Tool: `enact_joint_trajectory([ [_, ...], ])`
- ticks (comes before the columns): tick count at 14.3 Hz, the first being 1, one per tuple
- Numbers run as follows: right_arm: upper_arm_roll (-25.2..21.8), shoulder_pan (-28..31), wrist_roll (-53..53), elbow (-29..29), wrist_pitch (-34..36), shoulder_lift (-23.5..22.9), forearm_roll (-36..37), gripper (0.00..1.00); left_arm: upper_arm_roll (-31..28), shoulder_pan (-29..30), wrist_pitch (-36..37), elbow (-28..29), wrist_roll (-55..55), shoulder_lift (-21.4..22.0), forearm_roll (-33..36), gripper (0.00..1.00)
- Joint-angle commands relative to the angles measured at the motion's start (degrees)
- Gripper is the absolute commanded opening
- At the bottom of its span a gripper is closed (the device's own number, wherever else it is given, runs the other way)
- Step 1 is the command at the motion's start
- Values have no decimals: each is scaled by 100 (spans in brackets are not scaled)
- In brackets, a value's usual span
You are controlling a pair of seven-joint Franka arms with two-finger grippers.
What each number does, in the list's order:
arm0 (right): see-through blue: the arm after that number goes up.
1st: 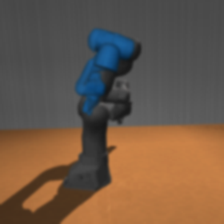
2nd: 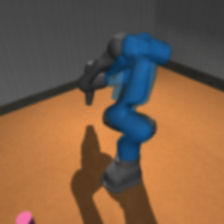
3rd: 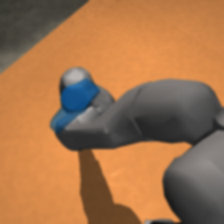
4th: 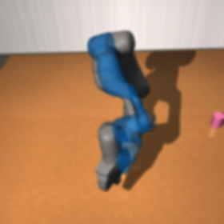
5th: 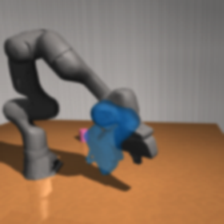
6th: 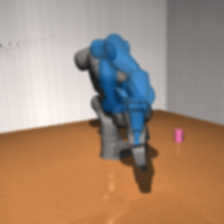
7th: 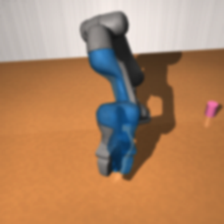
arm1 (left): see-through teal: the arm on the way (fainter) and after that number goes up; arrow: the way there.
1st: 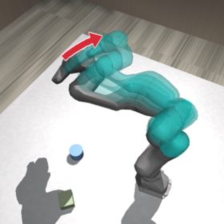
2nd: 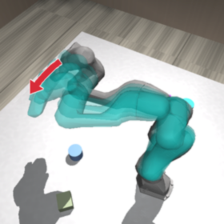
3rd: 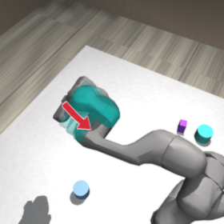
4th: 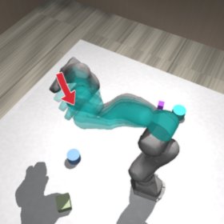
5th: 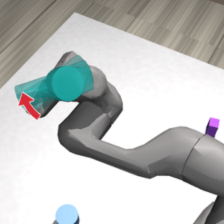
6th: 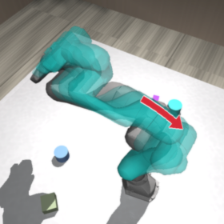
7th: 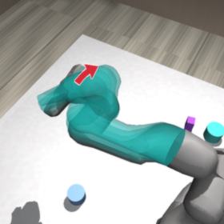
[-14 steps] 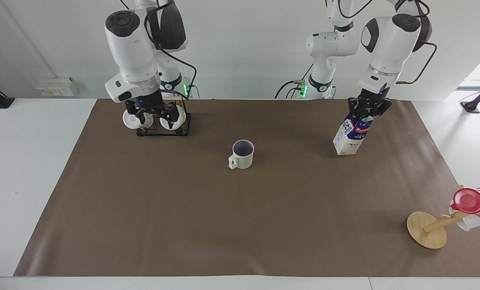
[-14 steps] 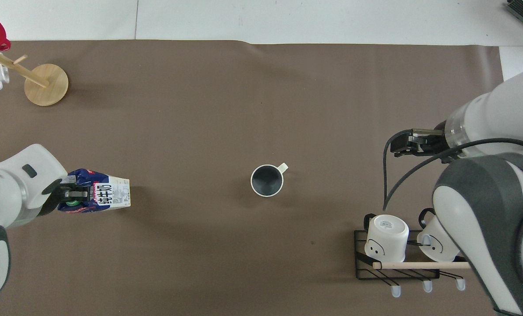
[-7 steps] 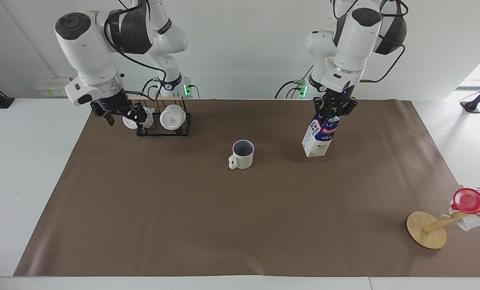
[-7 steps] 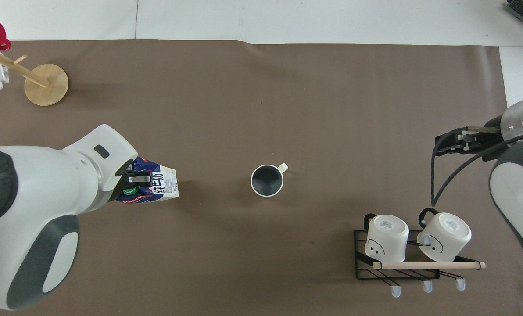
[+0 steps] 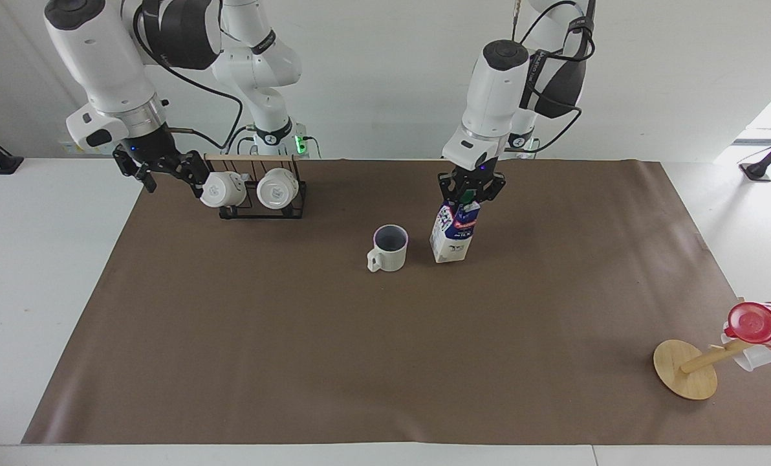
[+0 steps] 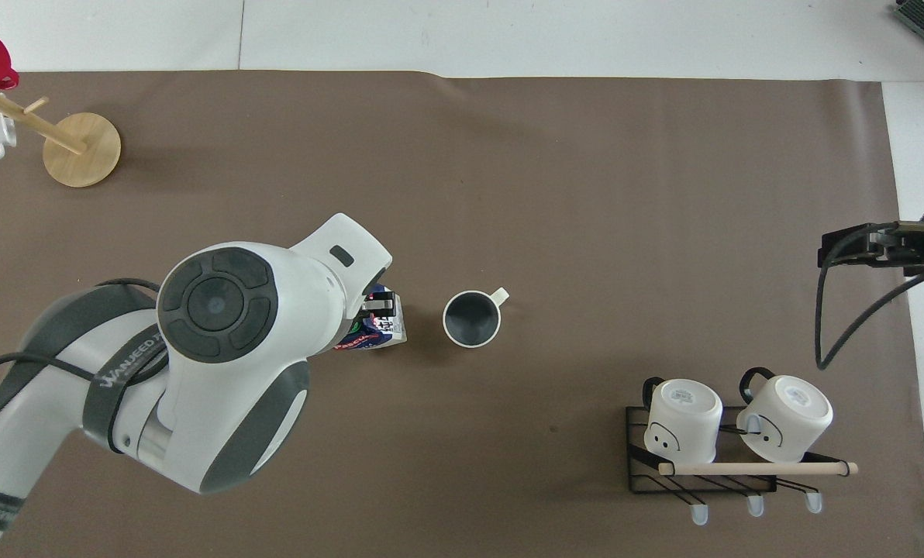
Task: Place cup and milk on table
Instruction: 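Carry the milk carton with the left gripper beside the white mug, then lower the carton and open the left gripper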
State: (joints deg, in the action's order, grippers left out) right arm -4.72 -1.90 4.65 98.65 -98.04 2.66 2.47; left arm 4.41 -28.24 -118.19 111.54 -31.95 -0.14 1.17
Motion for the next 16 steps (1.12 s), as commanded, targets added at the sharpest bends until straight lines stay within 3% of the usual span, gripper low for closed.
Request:
enact_joint_trajectory([
  [1,59,75,-113,-136,161,68,-115,100,-90,-190,-204,-159,-242,-275,339,41],
  [4,77,67,-113,-706,705,50,-124,100,-90,-190,-231,-159,-242,-284,348,41],
  [10,86,40,-131,-1190,1567,147,8,100,-90,-225,-82,-106,-251,-302,348,43],
  [16,103,-4,-122,-1041,1849,455,-106,100,-90,-243,-3,-89,-207,-293,419,44],
])
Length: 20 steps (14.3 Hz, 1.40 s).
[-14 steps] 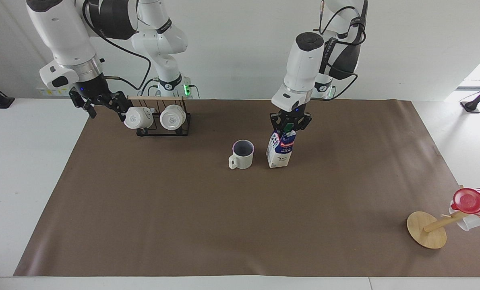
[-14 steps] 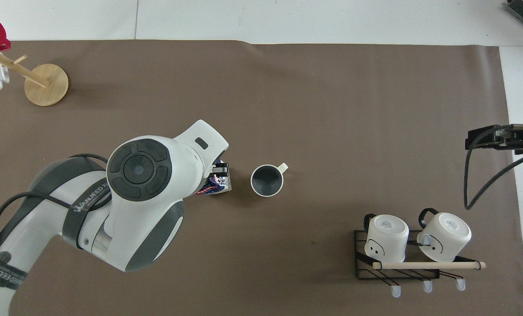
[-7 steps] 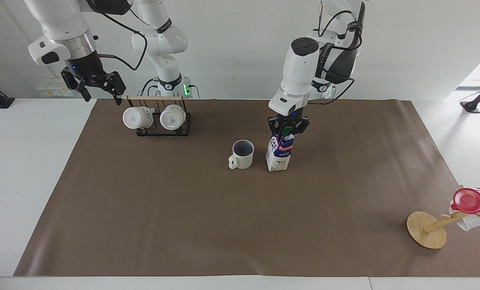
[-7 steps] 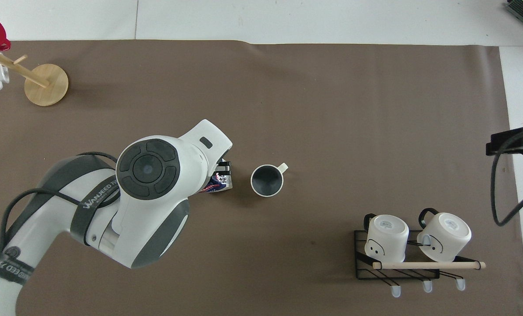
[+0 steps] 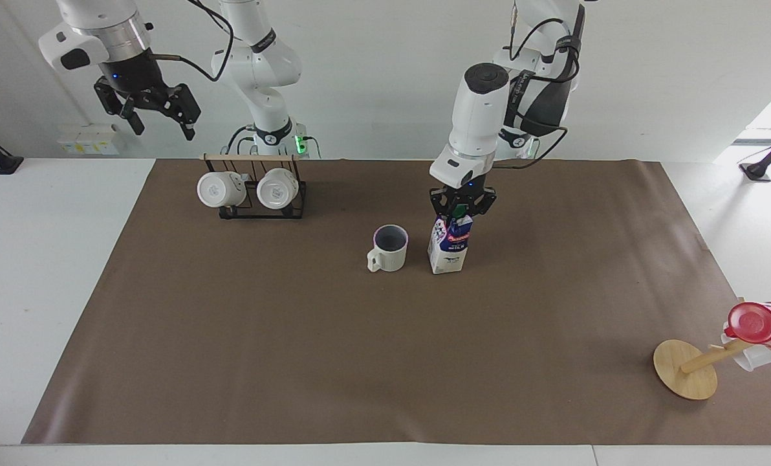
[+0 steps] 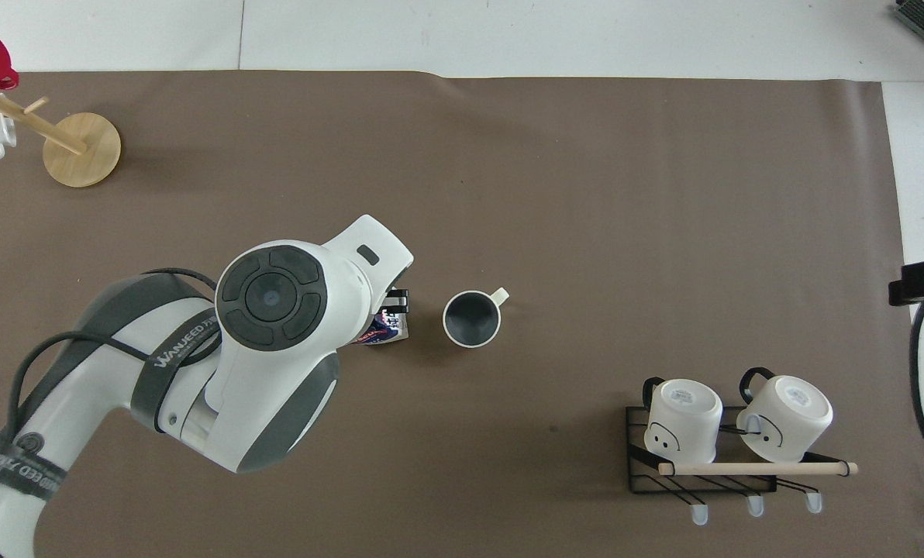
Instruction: Place cup and milk on table
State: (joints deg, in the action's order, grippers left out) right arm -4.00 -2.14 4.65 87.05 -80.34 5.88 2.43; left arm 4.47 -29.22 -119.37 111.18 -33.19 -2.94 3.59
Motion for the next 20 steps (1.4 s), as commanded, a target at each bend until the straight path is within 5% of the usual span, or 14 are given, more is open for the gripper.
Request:
enact_joint_trajectory([
  [1,31,20,-131,93,106,133,-94,100,-95,-145,107,-53,-82,-13,177,52],
  [4,31,20,-122,66,115,124,-128,100,-87,-145,107,-53,-74,-13,177,100],
  [16,14,20,-17,137,177,194,-366,100,-174,267,2179,-1563,452,171,107,100],
  [20,14,20,-34,137,177,203,-366,100,-175,1126,2682,-1863,1393,355,46,100],
])
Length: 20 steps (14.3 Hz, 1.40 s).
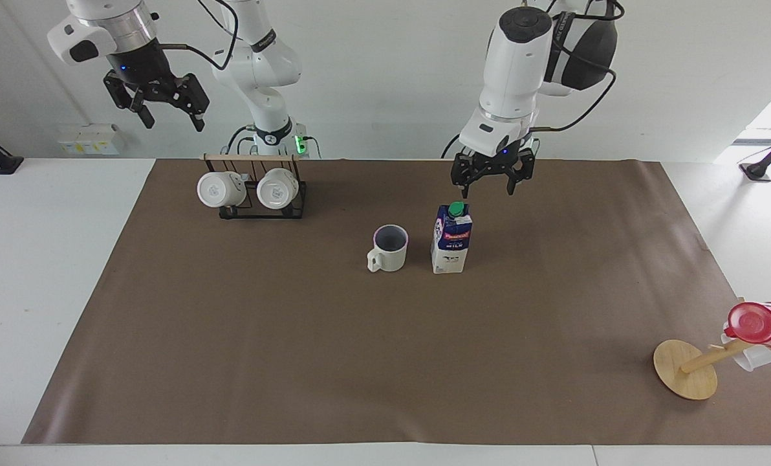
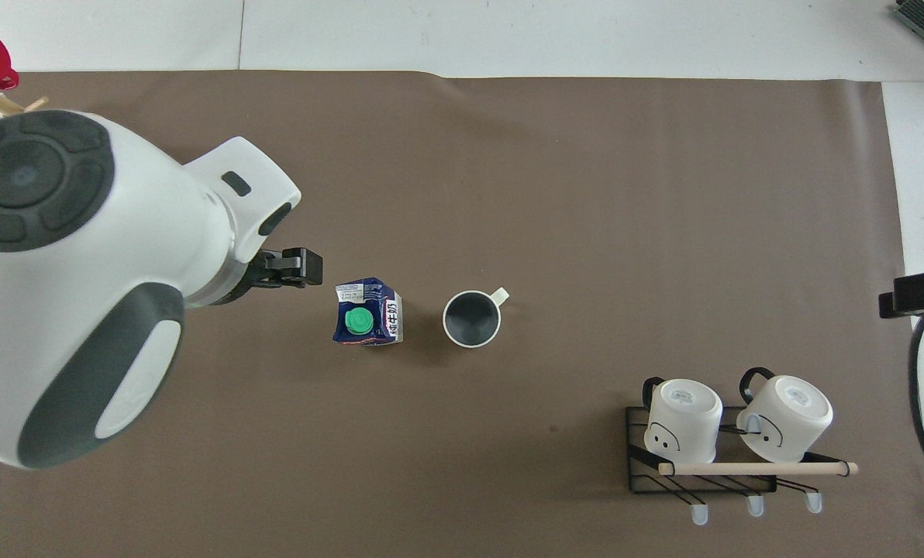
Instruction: Place cup and milk on table
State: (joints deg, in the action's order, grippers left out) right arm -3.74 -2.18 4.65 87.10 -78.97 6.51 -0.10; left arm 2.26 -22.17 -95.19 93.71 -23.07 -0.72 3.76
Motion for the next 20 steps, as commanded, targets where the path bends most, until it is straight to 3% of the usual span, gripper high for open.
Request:
enact_joint_trajectory([
  [1,-13,24,-43,132,31,132,-113,100,47,685,334,-116,539,177,-111,100],
  [4,-4,24,-69,10,57,-9,10,100,47,1266,562,-151,1207,247,-236,100],
  [10,5,15,-61,53,-22,70,10,100,29,1645,897,-362,1682,247,-192,100],
  [14,-4,15,-78,79,-22,88,-51,100,29,1690,959,-362,1894,265,-288,100],
  [16,5,15,-69,18,-22,0,36,100,21,1699,941,-362,1921,274,-647,100],
  [20,14,-11,-78,-255,-48,-255,142,100,3,1690,941,-362,1912,309,-666,100],
])
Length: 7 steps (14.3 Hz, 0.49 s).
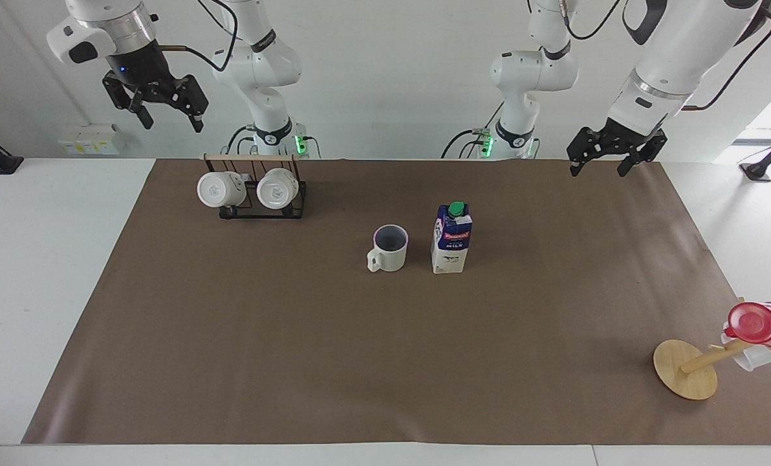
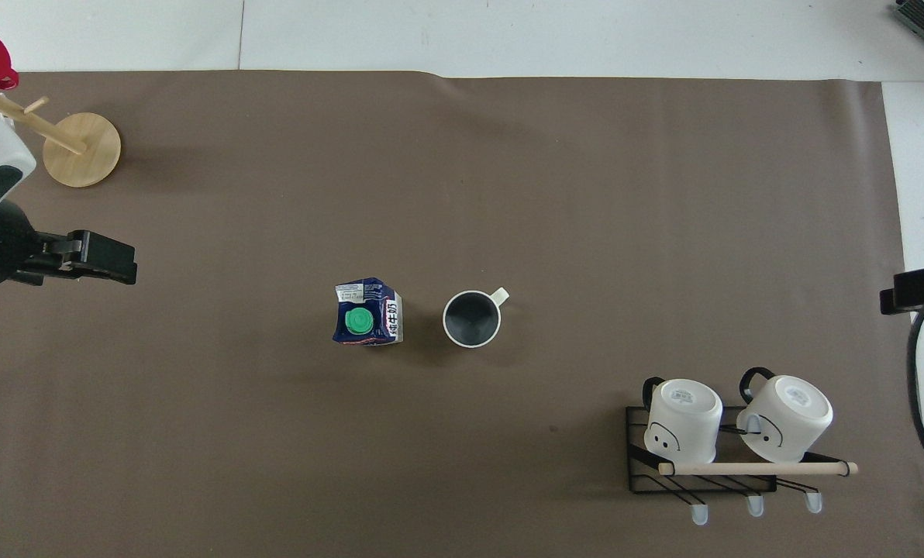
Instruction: Place cup and milk on table
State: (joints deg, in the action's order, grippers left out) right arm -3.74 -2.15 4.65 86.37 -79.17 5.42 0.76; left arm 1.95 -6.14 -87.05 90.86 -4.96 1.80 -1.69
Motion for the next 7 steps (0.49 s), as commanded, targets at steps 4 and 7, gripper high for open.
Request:
enact_joint_trajectory([
  [4,31,-66,-70,-24,-28,-68,29,100,25,96,145,-77,65,66,-77,100],
  [7,31,-75,-87,29,-28,-32,38,100,-63,96,145,-77,74,66,-59,100],
])
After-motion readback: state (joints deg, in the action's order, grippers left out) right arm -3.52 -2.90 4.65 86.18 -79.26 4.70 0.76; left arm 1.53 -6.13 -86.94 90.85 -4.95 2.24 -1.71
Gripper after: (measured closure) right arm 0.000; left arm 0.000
